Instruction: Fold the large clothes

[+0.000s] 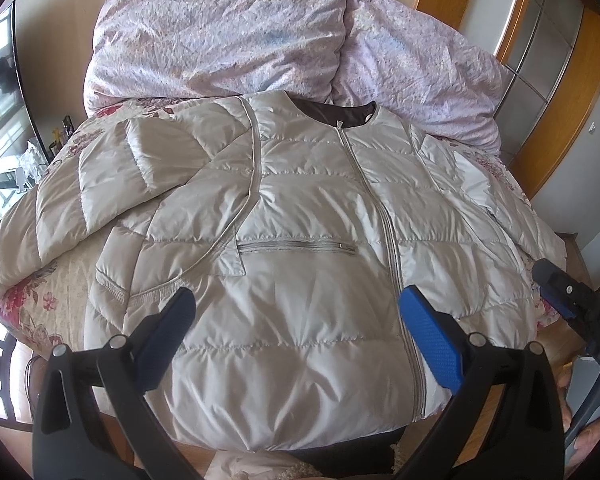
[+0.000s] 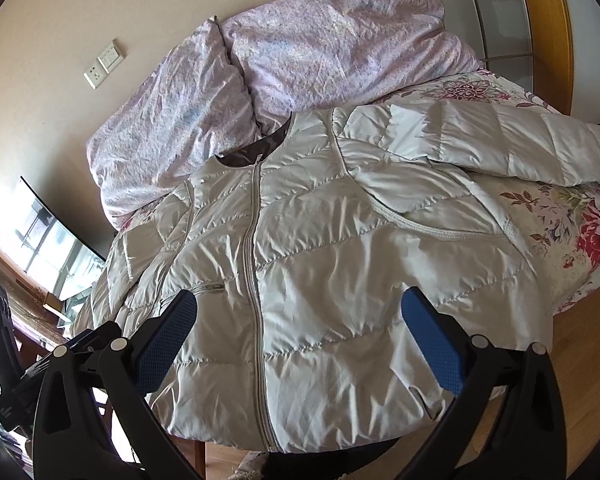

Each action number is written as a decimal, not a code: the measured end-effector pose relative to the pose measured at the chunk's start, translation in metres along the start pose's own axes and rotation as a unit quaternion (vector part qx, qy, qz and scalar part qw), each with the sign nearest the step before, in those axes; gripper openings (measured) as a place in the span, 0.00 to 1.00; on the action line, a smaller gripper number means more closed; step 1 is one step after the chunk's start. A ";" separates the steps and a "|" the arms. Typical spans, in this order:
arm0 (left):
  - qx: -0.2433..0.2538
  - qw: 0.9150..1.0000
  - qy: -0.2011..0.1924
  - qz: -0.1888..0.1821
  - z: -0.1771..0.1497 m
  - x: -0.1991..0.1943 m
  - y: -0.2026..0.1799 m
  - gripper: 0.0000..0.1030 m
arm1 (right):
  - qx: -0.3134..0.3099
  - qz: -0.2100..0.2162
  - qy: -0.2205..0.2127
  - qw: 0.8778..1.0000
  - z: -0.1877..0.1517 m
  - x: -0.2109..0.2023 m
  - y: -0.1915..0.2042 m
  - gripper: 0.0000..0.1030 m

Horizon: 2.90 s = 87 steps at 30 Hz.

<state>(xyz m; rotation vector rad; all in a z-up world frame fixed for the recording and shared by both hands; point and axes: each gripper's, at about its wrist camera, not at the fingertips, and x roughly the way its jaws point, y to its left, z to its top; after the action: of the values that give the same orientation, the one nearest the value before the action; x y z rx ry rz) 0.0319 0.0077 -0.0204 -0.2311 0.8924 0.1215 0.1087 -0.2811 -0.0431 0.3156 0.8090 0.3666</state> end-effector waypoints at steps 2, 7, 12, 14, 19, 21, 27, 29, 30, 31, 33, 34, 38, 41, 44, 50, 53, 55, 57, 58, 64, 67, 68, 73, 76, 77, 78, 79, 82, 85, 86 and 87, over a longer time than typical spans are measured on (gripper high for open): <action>0.000 1.000 -0.001 0.006 0.002 0.004 0.002 0.98 | 0.009 -0.003 -0.018 1.000 0.008 0.002 -0.012 0.99; -0.010 1.000 0.001 0.006 0.009 0.014 0.013 0.98 | 0.058 -0.051 -0.058 0.995 0.034 0.006 -0.070 0.99; -0.034 0.999 0.016 -0.021 0.013 0.029 0.029 0.98 | 0.204 -0.085 -0.070 0.973 0.052 0.004 -0.168 0.99; -0.048 0.998 0.027 -0.043 0.014 0.037 0.035 0.98 | 0.263 -0.084 -0.073 0.958 0.055 0.002 -0.205 0.93; -0.067 0.992 0.041 -0.098 0.014 0.051 0.043 0.98 | 0.378 -0.086 -0.075 0.919 0.056 0.009 -0.284 0.74; -0.068 0.992 0.032 -0.106 0.015 0.052 0.043 0.98 | 0.408 -0.083 -0.073 0.906 0.054 0.013 -0.303 0.68; -0.093 0.987 0.010 -0.130 0.018 0.056 0.053 0.98 | 0.444 -0.080 -0.087 0.888 0.057 0.022 -0.335 0.57; -0.107 0.985 0.005 -0.136 0.018 0.059 0.059 0.98 | 0.440 -0.092 -0.093 0.888 0.063 0.024 -0.339 0.48; -0.116 0.984 0.003 -0.139 0.018 0.061 0.062 0.98 | 0.440 -0.103 -0.094 0.887 0.065 0.025 -0.342 0.46; -0.123 0.982 0.002 -0.140 0.018 0.063 0.065 0.98 | 0.439 -0.111 -0.093 0.887 0.068 0.028 -0.345 0.39; -0.134 0.981 0.001 -0.138 0.018 0.066 0.072 0.98 | 0.426 -0.131 -0.092 0.890 0.073 0.029 -0.345 0.27; -0.136 0.981 -0.003 -0.136 0.018 0.067 0.075 0.98 | 0.415 -0.142 -0.094 0.894 0.078 0.030 -0.342 0.21; -0.135 0.983 -0.043 -0.116 0.016 0.062 0.086 0.98 | 0.325 -0.213 -0.117 0.914 0.109 0.020 -0.308 0.10; -0.137 0.983 -0.067 -0.107 0.017 0.059 0.096 0.98 | 0.245 -0.244 -0.146 0.927 0.140 0.010 -0.265 0.10; -0.147 0.981 -0.067 -0.110 0.016 0.061 0.107 0.98 | 0.164 -0.241 -0.172 0.941 0.166 0.007 -0.213 0.10; -0.191 0.971 -0.067 -0.125 0.008 0.062 0.137 0.98 | 0.019 -0.171 -0.186 0.967 0.193 0.026 -0.093 0.10; -0.200 0.969 -0.097 -0.107 0.004 0.052 0.150 0.98 | -0.037 -0.109 -0.179 0.977 0.195 0.041 -0.034 0.10; -0.205 0.967 -0.123 -0.092 0.002 0.042 0.159 0.98 | -0.064 -0.057 -0.162 0.983 0.193 0.054 -0.001 0.09; -0.214 0.963 -0.150 -0.071 -0.002 0.032 0.170 0.98 | -0.080 -0.005 -0.135 0.988 0.186 0.071 0.030 0.09; -0.219 0.960 -0.158 -0.066 -0.003 0.028 0.174 0.98 | -0.088 0.013 -0.122 0.989 0.182 0.079 0.041 0.09; -0.267 0.949 -0.162 -0.051 -0.016 0.017 0.212 0.98 | -0.157 0.064 -0.008 0.986 0.130 0.157 0.105 0.10; -0.283 0.945 -0.160 -0.040 -0.023 0.014 0.227 0.98 | -0.200 0.038 0.048 0.978 0.097 0.193 0.124 0.10; -0.284 0.945 -0.161 -0.029 -0.026 0.012 0.231 0.98 | -0.221 0.023 0.062 0.973 0.084 0.204 0.129 0.10; -0.293 0.940 -0.172 0.008 -0.036 0.006 0.246 0.98 | -0.388 -0.088 0.073 0.914 0.011 0.226 0.155 0.15; -0.307 0.936 -0.172 0.012 -0.040 0.005 0.257 0.98 | -0.439 -0.086 0.065 0.892 -0.002 0.214 0.163 0.33; -0.313 0.934 -0.174 0.014 -0.041 0.005 0.261 0.98 | -0.429 -0.061 0.069 0.898 0.001 0.205 0.162 0.45; -0.316 0.932 -0.175 0.016 -0.041 0.006 0.263 0.98 | -0.417 -0.043 0.072 0.905 0.005 0.198 0.164 0.52; -0.319 0.931 -0.175 0.018 -0.042 0.006 0.266 0.98 | -0.397 -0.020 0.073 0.915 0.010 0.191 0.163 0.62; -0.326 0.927 -0.181 0.034 -0.045 0.005 0.271 0.98 | -0.325 0.024 0.044 0.944 0.036 0.179 0.158 0.60; -0.334 0.923 -0.187 0.040 -0.049 0.002 0.275 0.98 | -0.277 -0.016 0.009 0.961 0.058 0.186 0.150 0.51; -0.339 0.921 -0.188 0.043 -0.051 0.001 0.278 0.98 | -0.270 -0.034 0.003 0.962 0.063 0.193 0.149 0.50; -0.344 0.919 -0.189 0.042 -0.052 0.001 0.280 0.98 | -0.268 -0.051 0.002 0.962 0.064 0.202 0.149 0.49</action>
<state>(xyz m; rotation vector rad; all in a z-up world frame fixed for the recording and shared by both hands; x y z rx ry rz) -0.0634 0.2660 -0.0941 -0.7987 0.4418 0.5460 0.2561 -0.0696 -0.0703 -0.2335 0.6952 0.4738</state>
